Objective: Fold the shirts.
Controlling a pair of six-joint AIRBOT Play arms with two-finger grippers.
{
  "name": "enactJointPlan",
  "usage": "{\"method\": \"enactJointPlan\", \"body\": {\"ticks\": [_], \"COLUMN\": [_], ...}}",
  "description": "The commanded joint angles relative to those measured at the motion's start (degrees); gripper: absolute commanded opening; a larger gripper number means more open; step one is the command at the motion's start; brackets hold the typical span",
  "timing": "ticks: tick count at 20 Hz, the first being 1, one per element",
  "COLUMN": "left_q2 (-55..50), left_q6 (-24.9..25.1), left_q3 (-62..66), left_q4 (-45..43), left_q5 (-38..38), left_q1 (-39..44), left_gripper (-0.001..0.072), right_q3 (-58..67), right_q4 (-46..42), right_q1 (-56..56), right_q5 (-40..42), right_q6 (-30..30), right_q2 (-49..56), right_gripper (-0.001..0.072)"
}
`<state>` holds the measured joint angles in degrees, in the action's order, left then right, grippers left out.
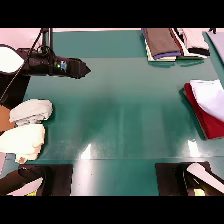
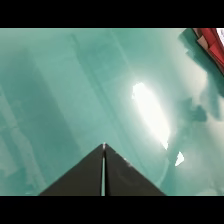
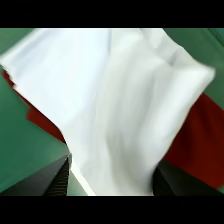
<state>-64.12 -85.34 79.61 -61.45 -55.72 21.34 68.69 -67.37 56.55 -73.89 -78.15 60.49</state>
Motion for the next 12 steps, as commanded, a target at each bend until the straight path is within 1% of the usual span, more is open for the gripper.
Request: {"method": "enactJointPlan", "body": {"ticks": [1,3,6,9,12], "left_q2": [-0.04,-0.04,-0.04,-0.02,-0.02], "left_q6": [0.31,0.31,0.28,0.28,0.28], "left_q3": [-0.02,-0.02,-0.02,-0.02,-0.02], "left_q4": [0.02,0.04,0.02,0.00,0.02], "left_q5": [0.04,0.15,0.59,-0.20,-2.19], "left_q1": [0.04,0.02,0.02,0.02,0.02], "left_gripper": [0.0022,0.0022,0.0022,0.0022,0.0022], "right_q3": [0.31,5.25,12.04,16.83,18.80], "right_q4": [-0.83,2.95,7.80,7.52,7.34], "right_q1": [3.58,1.51,-7.50,-19.87,-31.58], "right_q5": [-5.88,-6.80,-6.49,-6.47,-6.99], "right_q6": [1.09,1.07,0.09,-2.60,-3.06], "right_q2": [-0.11,0.24,0.22,0.22,0.22], "right_gripper": [0.0561,0.0561,0.0560,0.0557,0.0554]}}
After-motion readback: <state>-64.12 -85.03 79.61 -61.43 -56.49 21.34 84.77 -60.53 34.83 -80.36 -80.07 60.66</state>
